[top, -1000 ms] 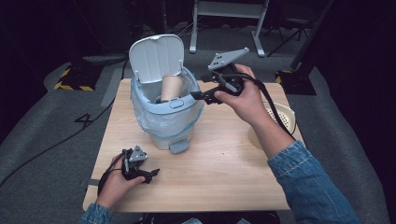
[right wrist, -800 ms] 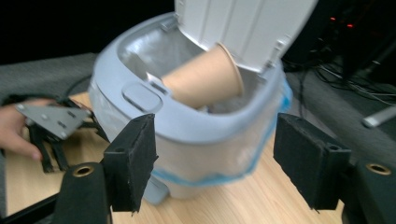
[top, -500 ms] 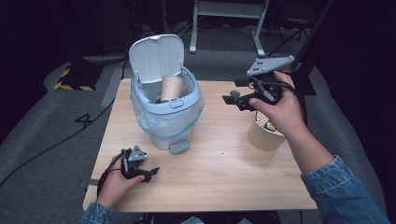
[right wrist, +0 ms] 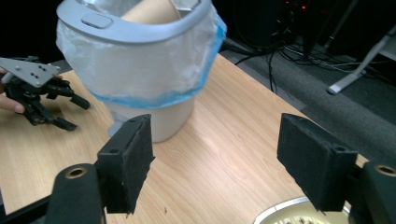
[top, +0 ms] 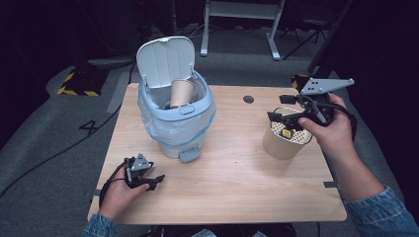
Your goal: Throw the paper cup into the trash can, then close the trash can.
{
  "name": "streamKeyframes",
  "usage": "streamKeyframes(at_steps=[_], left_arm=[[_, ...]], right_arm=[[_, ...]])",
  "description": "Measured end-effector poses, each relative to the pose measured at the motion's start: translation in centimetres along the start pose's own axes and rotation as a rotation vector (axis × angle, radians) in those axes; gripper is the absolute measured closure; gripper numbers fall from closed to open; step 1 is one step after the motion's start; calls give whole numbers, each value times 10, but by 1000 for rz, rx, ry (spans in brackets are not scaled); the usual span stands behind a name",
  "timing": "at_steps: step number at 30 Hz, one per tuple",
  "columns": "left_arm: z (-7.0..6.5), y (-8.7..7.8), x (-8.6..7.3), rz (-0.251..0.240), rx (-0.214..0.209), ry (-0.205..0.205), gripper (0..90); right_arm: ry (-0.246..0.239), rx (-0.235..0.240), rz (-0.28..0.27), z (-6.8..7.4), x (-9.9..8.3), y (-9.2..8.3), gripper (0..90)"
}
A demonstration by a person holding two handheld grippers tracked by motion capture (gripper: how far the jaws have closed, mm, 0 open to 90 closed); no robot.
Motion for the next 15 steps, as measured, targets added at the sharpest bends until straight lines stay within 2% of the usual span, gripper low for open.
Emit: streamKeyframes(at_steps=[4, 8, 11, 15], left_arm=[[1, -3, -1, 2, -9, -7, 331], [2, -10, 0, -20, -16, -19, 334], [2, -14, 0, -40, -36, -22, 333], [2, -18, -1, -41, -51, -20, 334]], right_arm=[[35, -4, -5, -8, -20, -6, 262], [51, -7, -7, -12, -43, -10, 260], [68, -14, -12, -15, -61, -12, 259], [93, -23, -11, -20, -85, -12, 256]])
Point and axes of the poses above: each handheld gripper's, and its own axes: y roughly forward along the jaws, x roughly out of its top, z roughly to its left, the point moved 4 cm from there along y, roughly forward along the jaws, and after that the axes turned 11 degrees about z, right-handed, at the moved point
